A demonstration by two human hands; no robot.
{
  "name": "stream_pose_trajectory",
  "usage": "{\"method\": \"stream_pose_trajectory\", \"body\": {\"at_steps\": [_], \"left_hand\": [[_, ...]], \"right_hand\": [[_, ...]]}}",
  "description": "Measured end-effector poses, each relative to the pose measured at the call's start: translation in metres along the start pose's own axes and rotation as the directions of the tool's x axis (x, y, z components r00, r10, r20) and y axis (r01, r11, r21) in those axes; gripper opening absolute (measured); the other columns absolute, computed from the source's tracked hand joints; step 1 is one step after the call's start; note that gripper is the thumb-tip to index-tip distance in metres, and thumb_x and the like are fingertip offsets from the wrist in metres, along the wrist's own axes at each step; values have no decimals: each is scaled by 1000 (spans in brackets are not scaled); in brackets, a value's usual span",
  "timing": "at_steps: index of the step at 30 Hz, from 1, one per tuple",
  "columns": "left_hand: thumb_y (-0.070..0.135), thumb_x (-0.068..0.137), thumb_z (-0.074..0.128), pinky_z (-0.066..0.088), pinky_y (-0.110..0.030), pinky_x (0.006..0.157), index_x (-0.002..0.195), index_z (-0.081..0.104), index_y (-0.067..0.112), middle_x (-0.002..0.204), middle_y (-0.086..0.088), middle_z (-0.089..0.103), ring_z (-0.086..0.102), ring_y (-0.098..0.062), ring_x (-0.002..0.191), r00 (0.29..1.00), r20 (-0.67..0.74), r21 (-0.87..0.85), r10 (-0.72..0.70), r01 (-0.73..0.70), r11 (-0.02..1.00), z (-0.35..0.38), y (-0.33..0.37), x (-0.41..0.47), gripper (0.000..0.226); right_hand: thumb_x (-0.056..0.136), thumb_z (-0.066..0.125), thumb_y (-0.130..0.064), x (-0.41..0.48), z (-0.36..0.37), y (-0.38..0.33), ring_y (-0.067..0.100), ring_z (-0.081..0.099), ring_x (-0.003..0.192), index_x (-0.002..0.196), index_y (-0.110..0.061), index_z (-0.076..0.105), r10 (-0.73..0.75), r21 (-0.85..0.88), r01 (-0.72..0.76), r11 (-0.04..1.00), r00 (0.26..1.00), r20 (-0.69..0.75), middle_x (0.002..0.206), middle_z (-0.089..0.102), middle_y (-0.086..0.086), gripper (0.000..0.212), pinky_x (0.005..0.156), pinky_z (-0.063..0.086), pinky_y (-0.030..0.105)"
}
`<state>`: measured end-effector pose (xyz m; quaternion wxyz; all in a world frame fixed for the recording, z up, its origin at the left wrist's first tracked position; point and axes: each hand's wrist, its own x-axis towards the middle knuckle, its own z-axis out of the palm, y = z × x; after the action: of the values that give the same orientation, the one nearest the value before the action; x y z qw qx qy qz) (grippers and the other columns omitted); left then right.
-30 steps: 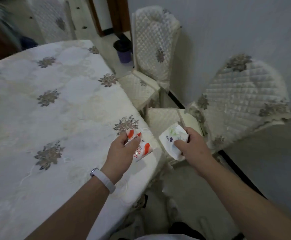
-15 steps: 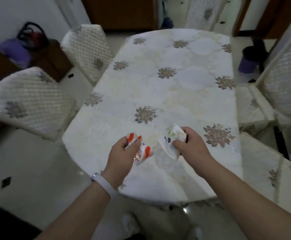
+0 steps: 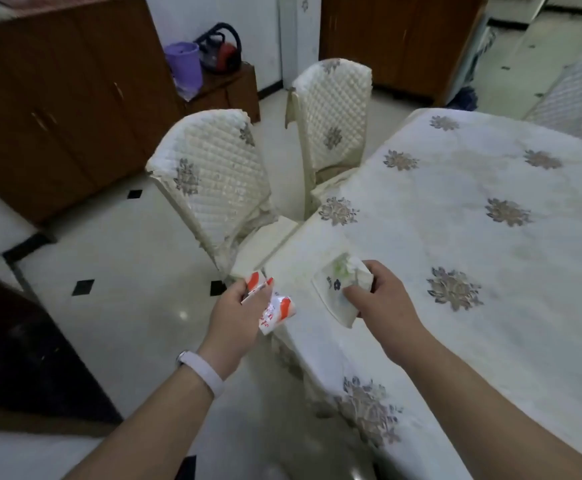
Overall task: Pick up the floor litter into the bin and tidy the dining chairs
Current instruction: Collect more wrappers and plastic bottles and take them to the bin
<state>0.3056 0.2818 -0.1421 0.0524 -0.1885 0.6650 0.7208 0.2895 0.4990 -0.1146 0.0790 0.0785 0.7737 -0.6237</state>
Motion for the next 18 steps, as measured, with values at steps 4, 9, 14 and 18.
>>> {"method": "stream_pose_trajectory", "body": {"at_steps": [4,9,14,18], "left_hand": [[26,93,68,54,-22,67,108,71,14,100,-2,74,73,-16,88,997,-71,25,29,-27,999,-50,8,29,19],[21,95,66,53,-18,63,99,70,9,87,0,74,71,-11,78,990,-135,8,30,-30,1000,-95,26,66,13],[22,95,66,54,-20,63,99,72,14,86,3,74,71,-11,77,974,-228,23,3,2,1000,-143,40,124,10],[25,95,66,55,-22,63,100,71,12,90,-3,76,74,-15,81,946,-323,57,-9,29,998,-181,62,177,15]], "right_hand": [[77,62,-15,31,54,-19,19,60,75,93,-23,64,5,27,-7,1000,999,48,90,67,8,18,71,51,46],[73,62,-21,82,110,-37,25,64,83,92,-27,66,3,50,-9,999,993,116,92,69,7,20,78,54,49],[74,64,-23,156,173,-50,34,67,90,97,-29,66,18,65,-30,997,984,178,94,70,8,24,80,55,57],[78,64,-23,221,232,-66,29,68,88,101,-28,65,1,73,-22,997,963,268,94,70,4,24,77,56,50]]}}
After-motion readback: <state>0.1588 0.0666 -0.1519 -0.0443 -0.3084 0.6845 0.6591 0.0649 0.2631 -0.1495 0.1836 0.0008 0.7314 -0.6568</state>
